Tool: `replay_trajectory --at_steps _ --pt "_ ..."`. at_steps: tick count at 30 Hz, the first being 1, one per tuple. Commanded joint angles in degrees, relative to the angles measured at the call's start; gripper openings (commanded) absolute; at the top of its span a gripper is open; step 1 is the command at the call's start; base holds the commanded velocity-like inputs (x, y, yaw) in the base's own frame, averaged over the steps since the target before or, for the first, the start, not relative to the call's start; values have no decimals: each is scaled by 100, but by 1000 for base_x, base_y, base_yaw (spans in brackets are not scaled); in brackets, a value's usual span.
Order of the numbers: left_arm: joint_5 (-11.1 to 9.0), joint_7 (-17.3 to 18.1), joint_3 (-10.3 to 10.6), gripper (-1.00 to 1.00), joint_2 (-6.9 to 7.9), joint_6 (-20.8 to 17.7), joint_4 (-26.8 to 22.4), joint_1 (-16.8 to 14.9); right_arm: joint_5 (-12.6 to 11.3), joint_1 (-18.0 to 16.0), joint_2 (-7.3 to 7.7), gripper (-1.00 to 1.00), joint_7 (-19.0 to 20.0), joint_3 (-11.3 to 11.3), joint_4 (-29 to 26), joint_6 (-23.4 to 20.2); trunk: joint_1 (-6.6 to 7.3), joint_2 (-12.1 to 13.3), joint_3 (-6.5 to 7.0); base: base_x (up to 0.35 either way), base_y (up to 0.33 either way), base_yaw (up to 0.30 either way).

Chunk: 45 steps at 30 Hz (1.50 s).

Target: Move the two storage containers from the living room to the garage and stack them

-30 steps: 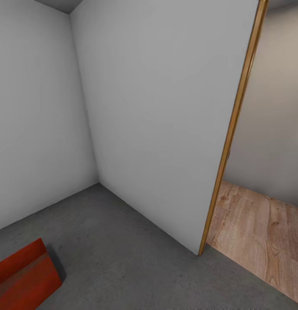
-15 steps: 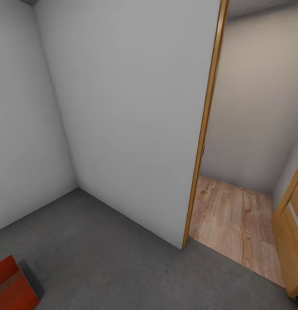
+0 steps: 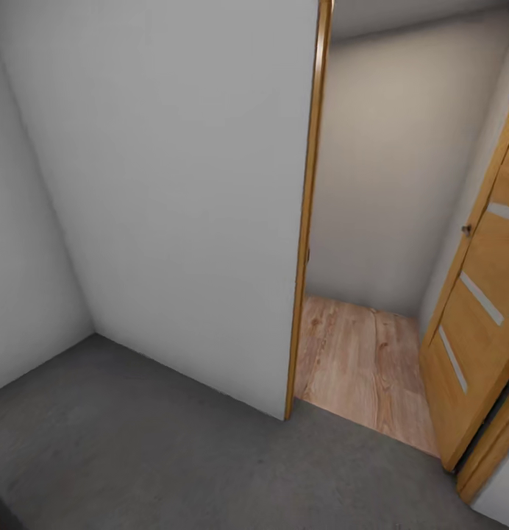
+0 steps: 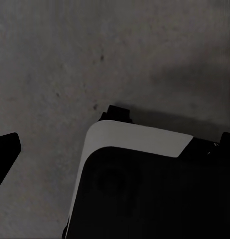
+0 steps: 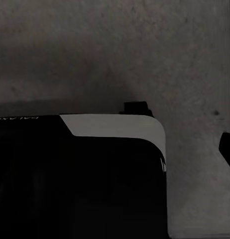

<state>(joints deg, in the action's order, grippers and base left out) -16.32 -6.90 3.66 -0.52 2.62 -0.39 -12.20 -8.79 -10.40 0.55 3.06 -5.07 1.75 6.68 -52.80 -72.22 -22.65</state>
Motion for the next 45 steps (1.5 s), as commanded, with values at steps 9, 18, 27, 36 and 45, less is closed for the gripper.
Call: replay_trajectory --at_steps 9,18,27,36,45 --pt "-47 -19 46 100 -12 19 12 -3 -61 -9 7 100 28 -55 19 35 0 -4 -6 0 0 -300" --pt "-47 -22 47 100 -39 19 12 -5 -61 -6 1 100 28 -55 19 35 0 -4 -6 0 0 -300" --pt "-46 -22 47 100 -45 19 12 -4 -60 -6 -2 100 28 -55 19 31 0 -4 -6 0 0 -300" --pt "-39 -22 47 100 -45 15 12 -3 -54 -6 -2 100 28 -55 18 27 0 -4 -6 7 0 -300" --pt "-21 -14 47 100 -37 -68 12 -3 -40 -7 6 100 28 -62 11 3 0 -4 -6 257 0 -116"
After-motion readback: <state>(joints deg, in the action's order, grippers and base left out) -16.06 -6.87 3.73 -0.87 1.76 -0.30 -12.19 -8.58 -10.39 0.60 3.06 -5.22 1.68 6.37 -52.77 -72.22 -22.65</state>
